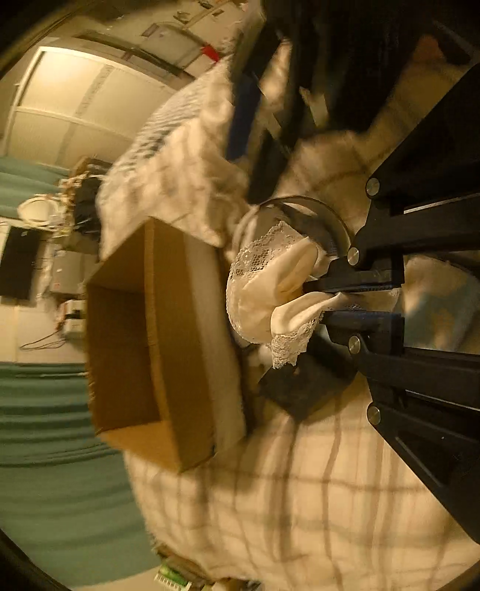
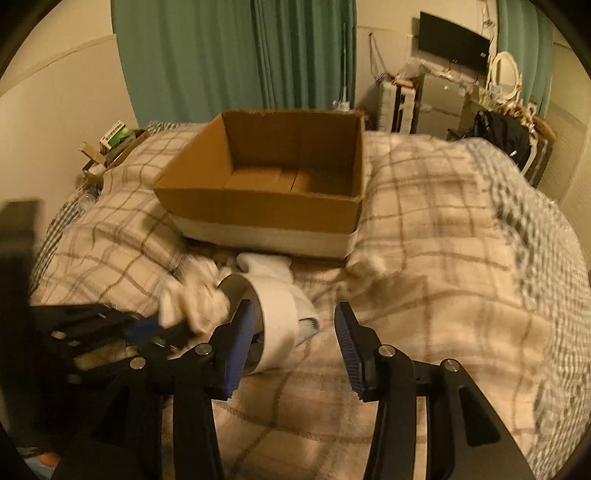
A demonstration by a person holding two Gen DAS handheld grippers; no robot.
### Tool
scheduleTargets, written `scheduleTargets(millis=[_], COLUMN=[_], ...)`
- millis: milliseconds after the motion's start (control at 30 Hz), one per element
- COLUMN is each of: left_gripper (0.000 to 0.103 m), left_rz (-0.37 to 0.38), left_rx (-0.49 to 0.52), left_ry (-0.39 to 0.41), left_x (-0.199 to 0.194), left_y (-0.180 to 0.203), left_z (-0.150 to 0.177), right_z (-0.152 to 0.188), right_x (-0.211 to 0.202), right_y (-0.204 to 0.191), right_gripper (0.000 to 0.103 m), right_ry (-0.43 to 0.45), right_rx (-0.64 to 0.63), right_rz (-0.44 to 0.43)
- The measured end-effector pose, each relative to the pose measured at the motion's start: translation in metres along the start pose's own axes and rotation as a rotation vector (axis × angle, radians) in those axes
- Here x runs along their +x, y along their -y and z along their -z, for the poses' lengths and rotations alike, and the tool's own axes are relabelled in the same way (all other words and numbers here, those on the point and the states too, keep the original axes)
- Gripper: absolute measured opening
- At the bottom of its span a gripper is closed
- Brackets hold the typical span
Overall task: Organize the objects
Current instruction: 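Grasp the lace cloth with the left tool while the right grasps the paper ring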
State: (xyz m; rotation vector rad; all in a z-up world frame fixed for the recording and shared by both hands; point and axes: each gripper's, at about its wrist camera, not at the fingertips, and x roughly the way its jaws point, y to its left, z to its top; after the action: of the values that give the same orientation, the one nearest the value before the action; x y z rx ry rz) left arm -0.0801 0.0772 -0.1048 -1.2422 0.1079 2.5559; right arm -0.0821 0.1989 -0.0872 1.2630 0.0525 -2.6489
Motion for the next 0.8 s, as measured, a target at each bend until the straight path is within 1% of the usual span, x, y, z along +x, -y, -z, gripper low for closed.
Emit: scheduleTargets(millis=[100,200,233,267,333,400,500,600,800], left_gripper=[0.007,0.007,0.007,0.007,0.007,0.007,0.007,0.007,0.007], left_rz=[-0.027,-0.040,-0.038,-0.039,-0.040,-0.038,-0.037,-0.029,-0.010], left_rx=[-0.006,-0.022,-0.030,-0.038,-0.048,-0.062,-0.076,-0.084,-0.070], left_ry=[0.049,0.058,0.058,0.059,0.057,0.058,0.066,0.089,0.136], left_x=[-0.019,-0.027,-0.029,-0.031,-0.032,-0.038,-0.046,-0.060,-0.088], left_y=[-0.006,-0.013,-0.017,-0.018,-0.019,-0.023,-0.027,-0.031,-0.033], left_z=[-0.002,-0.001,-0.001,0.001,0.004,0.007,0.006,0.004,-0.008], right_z=[0.000,0.001,0.001,0.003,0.004,0.003,-0.001,-0.004,-0.015], right_x=[0.015,0.030,0.034,0.036,0.030,0.019,0.002,-0.018,-0.066], right_y=[-0.005,-0.008,-0.010,-0.011,-0.013,-0.013,-0.018,-0.023,-0.034], right_gripper=[0.044,0.043,0.034,0.028,0.021,0.020,0.020,0.020,0.019], right_ry=[-0.041,-0.080,-0.093,-0.102,-0.080,-0.057,-0.021,0.010,0.105], right_rx=[-0.009,-0.012,-0.013,-0.020,-0.026,-0.019,-0.030,-0.043,-0.065], right_rz=[-0.019,-0.030,-0.026,-0.013,0.015,0.016,0.048,0.062,0.079])
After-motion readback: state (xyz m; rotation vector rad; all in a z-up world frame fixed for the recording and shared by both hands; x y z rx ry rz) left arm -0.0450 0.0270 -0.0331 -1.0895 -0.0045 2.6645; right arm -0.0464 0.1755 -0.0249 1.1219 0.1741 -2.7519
